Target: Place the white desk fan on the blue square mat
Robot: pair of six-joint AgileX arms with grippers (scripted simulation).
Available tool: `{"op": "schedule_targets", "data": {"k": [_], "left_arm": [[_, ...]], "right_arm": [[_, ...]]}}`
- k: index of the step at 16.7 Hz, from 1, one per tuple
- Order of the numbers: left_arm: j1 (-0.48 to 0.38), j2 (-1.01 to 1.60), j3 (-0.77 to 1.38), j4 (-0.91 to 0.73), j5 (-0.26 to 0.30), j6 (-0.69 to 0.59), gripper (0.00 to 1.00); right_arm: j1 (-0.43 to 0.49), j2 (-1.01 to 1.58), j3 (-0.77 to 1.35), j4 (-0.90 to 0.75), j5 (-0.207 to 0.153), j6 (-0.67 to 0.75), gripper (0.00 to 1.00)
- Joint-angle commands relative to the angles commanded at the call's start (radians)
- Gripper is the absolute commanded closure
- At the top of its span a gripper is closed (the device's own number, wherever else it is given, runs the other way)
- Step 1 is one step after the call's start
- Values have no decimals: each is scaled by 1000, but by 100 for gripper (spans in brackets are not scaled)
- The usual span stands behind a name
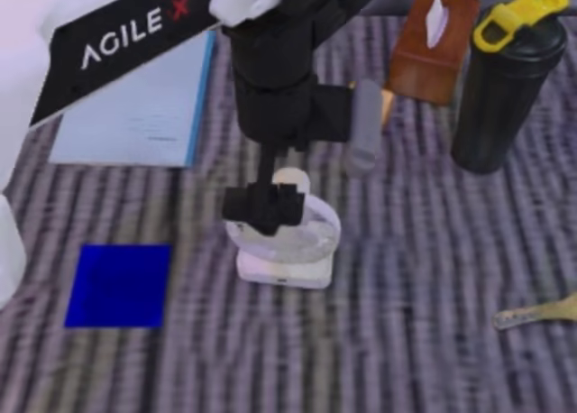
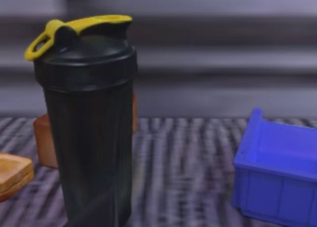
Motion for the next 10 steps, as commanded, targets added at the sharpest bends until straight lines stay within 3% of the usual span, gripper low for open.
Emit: {"op": "schedule_targets", "data": {"k": [4, 8, 10], "left_arm": [[0, -9, -114, 105, 0, 0, 0], [0, -9, -118, 109, 0, 0, 0], [0, -9, -118, 109, 0, 0, 15]], "right_arm": [[0, 0, 0, 0, 0, 0, 0], [0, 0, 0, 0, 0, 0, 0], [0, 0, 0, 0, 0, 0, 0]]}}
